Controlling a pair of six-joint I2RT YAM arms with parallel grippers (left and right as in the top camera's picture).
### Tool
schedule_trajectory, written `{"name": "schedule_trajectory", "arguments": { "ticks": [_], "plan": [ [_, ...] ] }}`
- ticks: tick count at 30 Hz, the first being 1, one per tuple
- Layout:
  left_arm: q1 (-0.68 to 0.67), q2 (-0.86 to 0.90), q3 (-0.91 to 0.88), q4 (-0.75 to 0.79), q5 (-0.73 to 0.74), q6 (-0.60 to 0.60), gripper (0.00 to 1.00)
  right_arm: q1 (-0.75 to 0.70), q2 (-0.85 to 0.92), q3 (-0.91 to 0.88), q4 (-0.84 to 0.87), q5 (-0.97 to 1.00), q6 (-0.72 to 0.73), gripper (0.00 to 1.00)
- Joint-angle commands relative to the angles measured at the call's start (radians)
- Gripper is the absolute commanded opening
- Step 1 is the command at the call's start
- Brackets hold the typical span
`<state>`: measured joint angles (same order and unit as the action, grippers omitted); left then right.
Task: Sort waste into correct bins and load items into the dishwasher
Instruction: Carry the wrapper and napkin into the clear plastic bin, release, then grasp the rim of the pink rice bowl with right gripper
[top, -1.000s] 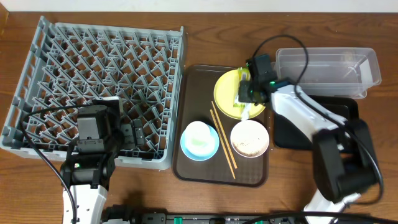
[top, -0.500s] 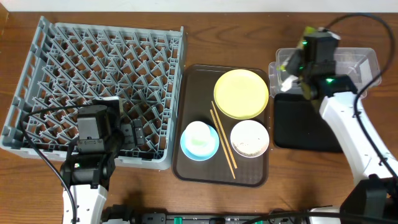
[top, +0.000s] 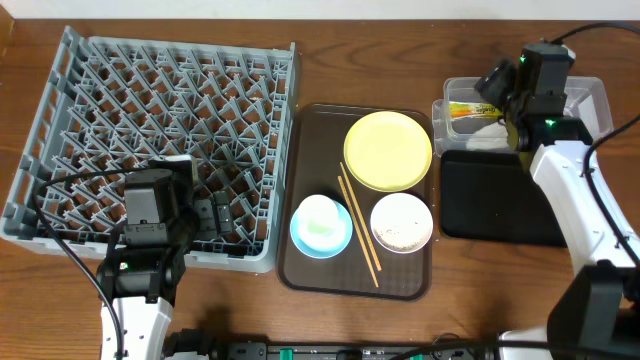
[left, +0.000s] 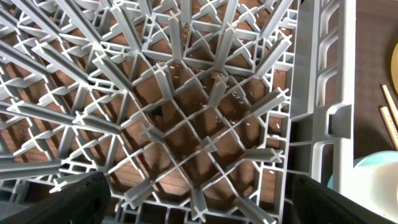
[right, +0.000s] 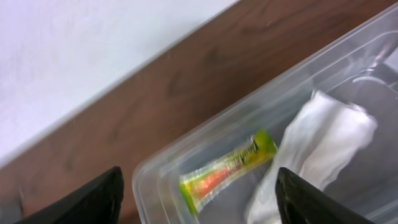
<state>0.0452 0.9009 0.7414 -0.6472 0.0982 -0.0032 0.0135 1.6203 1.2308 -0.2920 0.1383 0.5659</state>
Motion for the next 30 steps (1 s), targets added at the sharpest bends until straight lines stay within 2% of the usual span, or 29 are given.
{"name": "schedule_trajectory", "arguments": {
  "ticks": [1,3,7,13,15,28,30],
  "plan": [
    [0.004,-0.001,0.027,0.0,-0.002,-0.009,0.96,0.034,-0.107,0.009,-0.071,-0.221,-0.292,0.78],
    [0.004,-0.001,0.027,0.0,-0.002,-0.009,0.96,0.062,-0.149,0.009,-0.164,-0.352,-0.397,0.8],
    [0.004,-0.001,0.027,0.0,-0.002,-0.009,0.96,0.137,-0.209,0.009,-0.397,-0.487,-0.493,0.82],
    [0.004,-0.001,0.027,0.0,-0.002,-0.009,0.96,0.287,-0.196,-0.009,-0.629,-0.447,-0.515,0.79],
    [0.004,0.0,0.027,0.0,-0.002,-0.009,0.96,0.338,-0.18,-0.03,-0.646,-0.431,-0.51,0.74],
    [0.004,0.0,0.027,0.0,-0.002,-0.009,0.96,0.566,-0.031,-0.163,-0.558,-0.269,-0.364,0.62],
    [0.004,0.0,0.027,0.0,-0.002,-0.009,0.96,0.589,-0.003,-0.164,-0.535,-0.265,-0.359,0.57]
  ]
}}
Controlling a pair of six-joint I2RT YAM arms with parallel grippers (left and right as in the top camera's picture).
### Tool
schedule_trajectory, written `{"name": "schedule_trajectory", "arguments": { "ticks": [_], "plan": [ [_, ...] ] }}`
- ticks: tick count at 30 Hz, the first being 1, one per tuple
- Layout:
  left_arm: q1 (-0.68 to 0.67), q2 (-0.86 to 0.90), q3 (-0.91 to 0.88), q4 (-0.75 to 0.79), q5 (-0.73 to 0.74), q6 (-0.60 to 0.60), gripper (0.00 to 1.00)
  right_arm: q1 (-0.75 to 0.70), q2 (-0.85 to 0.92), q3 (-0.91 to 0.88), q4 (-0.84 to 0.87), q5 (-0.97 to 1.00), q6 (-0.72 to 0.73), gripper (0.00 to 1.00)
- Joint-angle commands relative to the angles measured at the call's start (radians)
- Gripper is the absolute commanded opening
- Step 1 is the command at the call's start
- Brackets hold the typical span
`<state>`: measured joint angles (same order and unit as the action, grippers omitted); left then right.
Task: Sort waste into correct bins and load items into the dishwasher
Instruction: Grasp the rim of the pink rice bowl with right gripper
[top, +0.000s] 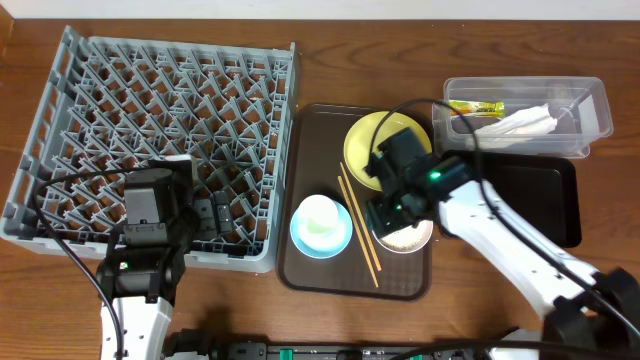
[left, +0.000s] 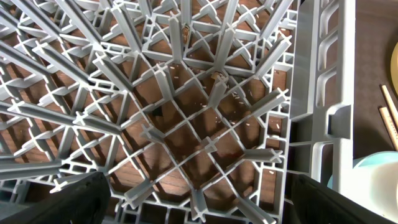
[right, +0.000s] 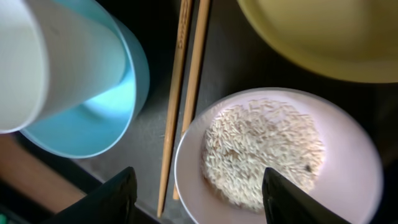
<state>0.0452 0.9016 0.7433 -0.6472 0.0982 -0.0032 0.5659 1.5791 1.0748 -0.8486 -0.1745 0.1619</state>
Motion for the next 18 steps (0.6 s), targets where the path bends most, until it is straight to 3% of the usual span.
{"name": "schedule_trajectory", "arguments": {
  "ticks": [1,6,12,18],
  "plan": [
    [0.004,-0.001,0.026,0.0,-0.002,-0.009,0.96,0.045,0.05,-0.008,0.033,0.05,0.048,0.55],
    [0.004,-0.001,0.026,0.0,-0.002,-0.009,0.96,0.087,0.117,-0.008,0.061,0.131,0.116,0.48],
    [0.004,-0.001,0.026,0.0,-0.002,-0.009,0.96,0.11,0.199,-0.008,0.09,0.137,0.152,0.3],
    [0.004,-0.001,0.026,0.0,-0.002,-0.009,0.96,0.11,0.215,-0.007,0.09,0.145,0.182,0.05]
  ]
}}
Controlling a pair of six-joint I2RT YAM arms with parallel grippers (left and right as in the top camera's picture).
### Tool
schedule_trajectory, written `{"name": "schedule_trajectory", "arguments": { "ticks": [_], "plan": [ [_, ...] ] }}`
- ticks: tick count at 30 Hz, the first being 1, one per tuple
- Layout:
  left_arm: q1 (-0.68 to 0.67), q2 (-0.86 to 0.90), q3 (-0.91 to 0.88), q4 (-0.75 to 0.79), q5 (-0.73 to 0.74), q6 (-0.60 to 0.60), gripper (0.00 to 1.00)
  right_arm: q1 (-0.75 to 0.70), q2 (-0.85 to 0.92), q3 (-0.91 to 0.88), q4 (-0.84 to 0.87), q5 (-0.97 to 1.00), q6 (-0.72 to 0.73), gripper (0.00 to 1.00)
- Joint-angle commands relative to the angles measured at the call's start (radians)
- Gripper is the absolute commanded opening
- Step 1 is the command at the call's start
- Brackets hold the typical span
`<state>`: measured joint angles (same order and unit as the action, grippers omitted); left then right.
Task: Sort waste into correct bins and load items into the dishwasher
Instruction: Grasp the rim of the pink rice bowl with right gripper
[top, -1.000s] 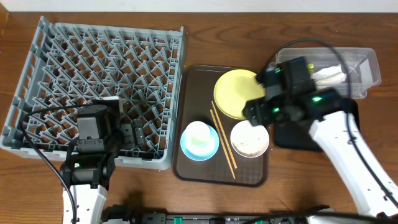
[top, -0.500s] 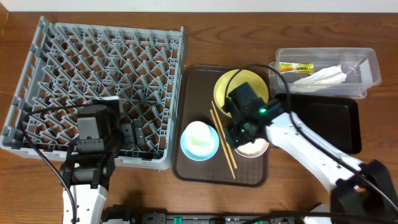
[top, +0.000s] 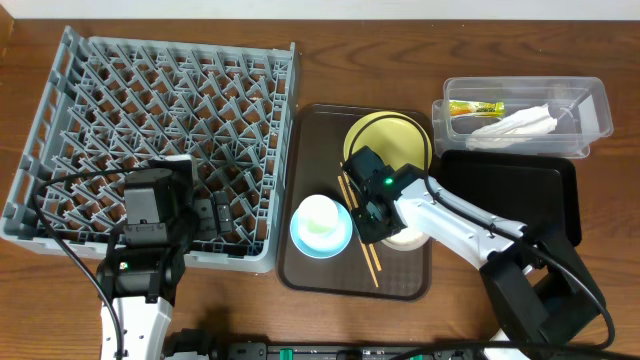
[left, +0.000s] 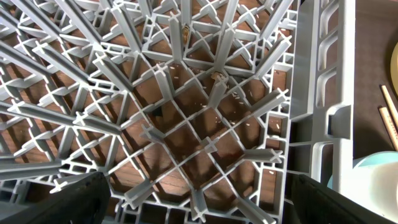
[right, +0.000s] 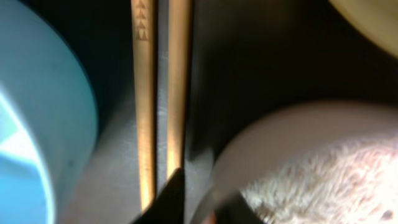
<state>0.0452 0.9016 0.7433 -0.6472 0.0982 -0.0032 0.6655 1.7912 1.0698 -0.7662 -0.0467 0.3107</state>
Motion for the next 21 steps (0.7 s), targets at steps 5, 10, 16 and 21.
{"name": "schedule_trajectory", "arguments": {
  "ticks": [5,10,16,21],
  "plan": [
    [0.004,-0.001,0.026,0.0,-0.002,-0.009,0.96,-0.006,-0.053,0.026,-0.013,0.044,0.034,0.01],
    [0.004,-0.001,0.026,0.0,-0.002,-0.009,0.96,-0.032,-0.13,0.029,-0.012,0.076,0.033,0.24],
    [0.004,-0.001,0.026,0.0,-0.002,-0.01,0.96,-0.018,-0.106,0.029,-0.011,0.076,0.034,0.55],
    [0.004,-0.001,0.026,0.0,-0.002,-0.009,0.96,-0.005,-0.076,0.029,0.0,0.076,0.043,0.54]
  ]
}}
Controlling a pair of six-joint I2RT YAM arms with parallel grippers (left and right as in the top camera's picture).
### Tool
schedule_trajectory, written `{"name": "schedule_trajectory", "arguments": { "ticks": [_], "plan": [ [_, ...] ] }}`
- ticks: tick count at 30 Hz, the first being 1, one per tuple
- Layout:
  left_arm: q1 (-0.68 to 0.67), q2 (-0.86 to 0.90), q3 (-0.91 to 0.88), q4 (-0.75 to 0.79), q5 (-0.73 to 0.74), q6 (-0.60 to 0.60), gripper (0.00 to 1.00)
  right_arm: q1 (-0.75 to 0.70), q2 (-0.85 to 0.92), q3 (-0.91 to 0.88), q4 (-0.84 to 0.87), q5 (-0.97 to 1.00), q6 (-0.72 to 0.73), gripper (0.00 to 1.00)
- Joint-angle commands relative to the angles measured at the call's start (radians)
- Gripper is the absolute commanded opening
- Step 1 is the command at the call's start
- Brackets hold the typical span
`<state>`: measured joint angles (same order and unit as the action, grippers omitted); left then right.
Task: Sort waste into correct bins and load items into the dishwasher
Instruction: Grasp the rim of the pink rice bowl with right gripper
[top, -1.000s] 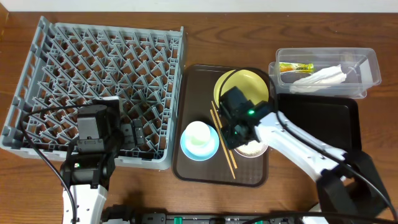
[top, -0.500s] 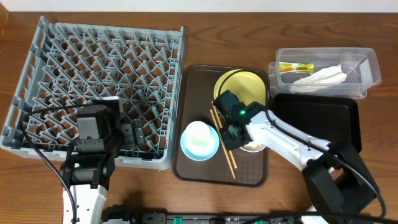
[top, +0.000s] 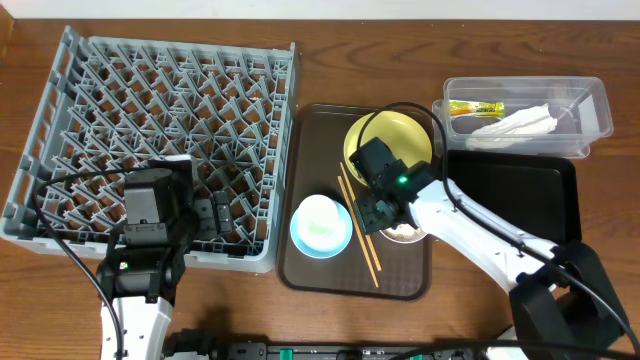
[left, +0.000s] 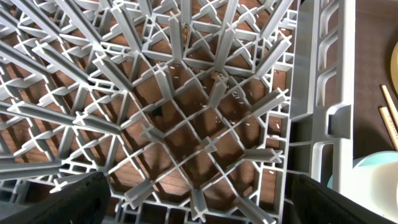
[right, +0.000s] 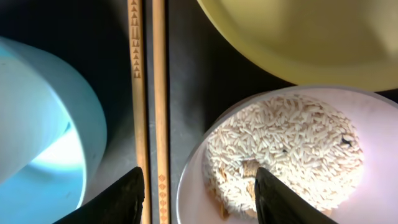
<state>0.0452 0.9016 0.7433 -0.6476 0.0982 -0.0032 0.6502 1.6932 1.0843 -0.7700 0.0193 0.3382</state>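
A white bowl of rice (right: 292, 155) stands on the dark brown tray (top: 312, 130), to the right of two wooden chopsticks (right: 146, 93). Beyond the bowl is a yellow plate (right: 311, 37), and a blue bowl (right: 56, 143) holding a white cup lies left of the chopsticks. My right gripper (right: 199, 199) is open above the rice bowl's left rim and one chopstick, holding nothing. In the overhead view it (top: 378, 215) covers part of the bowl. My left gripper (left: 199, 205) is open over the grey dish rack (left: 186, 112).
A clear bin (top: 600, 100) with a yellow-green wrapper and a white tissue sits at the back right. In front of it lies a black tray (top: 510, 195). The dish rack (top: 150, 100) takes up the left half of the table.
My right gripper was down close against the chopsticks and the bowl's rim. Now it is farther above them, jaws apart. The rice shows a small dent near the gripper. The left arm is unchanged.
My right gripper was first over the clear bin at the back right, open above the wrapper and tissue. Then it was above the rice bowl on the tray, then very low beside the chopsticks. Now it is a little higher. The left gripper stayed over the rack.
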Motion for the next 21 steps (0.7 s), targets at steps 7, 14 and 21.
{"name": "schedule_trajectory", "arguments": {
  "ticks": [7,14,21],
  "plan": [
    [0.004,-0.001,0.026,-0.001,-0.002,-0.01,0.96,0.024,0.064,0.014,0.03,0.006,0.029,0.38],
    [0.004,-0.001,0.026,-0.001,-0.002,-0.009,0.96,0.047,0.098,0.014,0.05,0.006,0.029,0.21],
    [0.004,-0.001,0.026,0.0,-0.002,-0.009,0.96,0.05,0.089,0.023,0.035,0.007,0.035,0.01]
  ]
}}
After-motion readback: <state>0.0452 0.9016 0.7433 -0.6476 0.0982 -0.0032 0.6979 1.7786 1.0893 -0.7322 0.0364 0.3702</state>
